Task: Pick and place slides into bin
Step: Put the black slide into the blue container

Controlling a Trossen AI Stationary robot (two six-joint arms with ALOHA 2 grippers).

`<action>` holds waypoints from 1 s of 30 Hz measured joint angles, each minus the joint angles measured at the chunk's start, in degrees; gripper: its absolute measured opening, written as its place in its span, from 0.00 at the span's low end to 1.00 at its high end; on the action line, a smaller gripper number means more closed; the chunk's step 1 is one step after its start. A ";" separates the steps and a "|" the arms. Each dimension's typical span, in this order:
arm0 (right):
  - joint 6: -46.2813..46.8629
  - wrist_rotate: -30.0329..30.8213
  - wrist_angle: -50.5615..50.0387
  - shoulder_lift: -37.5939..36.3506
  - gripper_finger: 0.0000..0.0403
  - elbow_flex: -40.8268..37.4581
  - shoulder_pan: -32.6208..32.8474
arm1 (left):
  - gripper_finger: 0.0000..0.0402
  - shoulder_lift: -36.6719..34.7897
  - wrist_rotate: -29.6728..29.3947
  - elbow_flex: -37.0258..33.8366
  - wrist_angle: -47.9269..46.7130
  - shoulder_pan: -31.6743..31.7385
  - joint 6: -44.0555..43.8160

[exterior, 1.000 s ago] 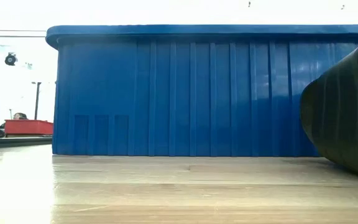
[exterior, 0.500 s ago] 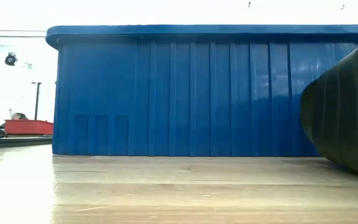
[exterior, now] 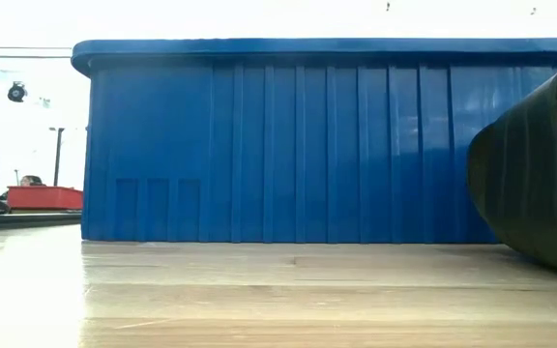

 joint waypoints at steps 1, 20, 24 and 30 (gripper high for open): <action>2.01 -0.96 -2.66 1.96 0.50 1.62 0.13 | 0.04 -0.51 -0.04 -1.04 -0.15 0.05 -0.02; 9.44 -20.29 -30.25 27.90 0.50 14.33 4.88 | 0.04 -2.47 -4.22 -13.49 0.84 0.09 -0.50; 8.39 -20.24 -29.38 30.88 0.50 14.19 5.44 | 0.04 -2.45 -4.24 -14.27 0.90 0.09 -0.52; 4.87 -20.49 -30.35 35.45 0.50 14.09 6.79 | 0.04 -2.46 -4.24 -14.34 0.92 0.11 -0.50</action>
